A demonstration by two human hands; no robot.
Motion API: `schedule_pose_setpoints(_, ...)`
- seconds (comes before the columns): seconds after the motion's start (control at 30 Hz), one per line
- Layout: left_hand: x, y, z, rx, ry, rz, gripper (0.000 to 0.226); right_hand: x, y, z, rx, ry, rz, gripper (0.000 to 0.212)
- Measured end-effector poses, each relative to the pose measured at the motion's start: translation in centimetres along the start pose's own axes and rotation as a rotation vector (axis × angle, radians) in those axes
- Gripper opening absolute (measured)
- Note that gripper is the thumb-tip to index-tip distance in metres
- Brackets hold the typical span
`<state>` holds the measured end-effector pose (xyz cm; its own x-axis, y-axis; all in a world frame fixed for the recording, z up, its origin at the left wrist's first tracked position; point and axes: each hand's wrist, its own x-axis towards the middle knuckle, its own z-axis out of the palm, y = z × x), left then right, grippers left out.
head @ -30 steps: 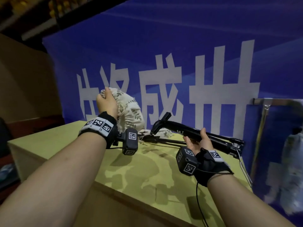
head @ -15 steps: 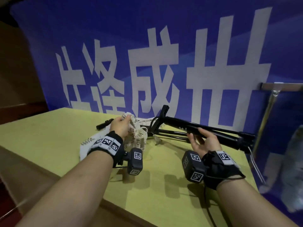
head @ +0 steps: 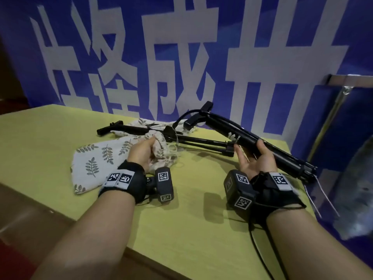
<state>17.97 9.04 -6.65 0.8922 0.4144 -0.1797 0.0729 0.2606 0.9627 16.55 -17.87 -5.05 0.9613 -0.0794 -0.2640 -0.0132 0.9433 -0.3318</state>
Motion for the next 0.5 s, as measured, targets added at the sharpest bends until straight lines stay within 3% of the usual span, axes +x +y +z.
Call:
schedule_pose_setpoints(0.13,0.4,0.1,-0.4,0.025,0.003,-0.006,0.025,0.2,-0.2,-0.3,0.013,-0.034,-0.033,0.039)
schedule_pose_setpoints(0.3,0.6,0.5,-0.6,0.187,0.008,0.106,0.018,-0.2,-0.2,-0.3,0.012,-0.041,-0.015,0.04)
schedule_pose_setpoints(0.43,0.4,0.5,-0.5,0.179,-0.035,0.136,0.015,-0.7,-0.1,-0.3,0.004,-0.048,-0.012,0.04)
schedule_pose_setpoints(0.5,0.2,0.4,-0.6,0.147,-0.08,0.151,0.029,-0.8,-0.1,-0.3,0.006,-0.049,-0.014,0.041)
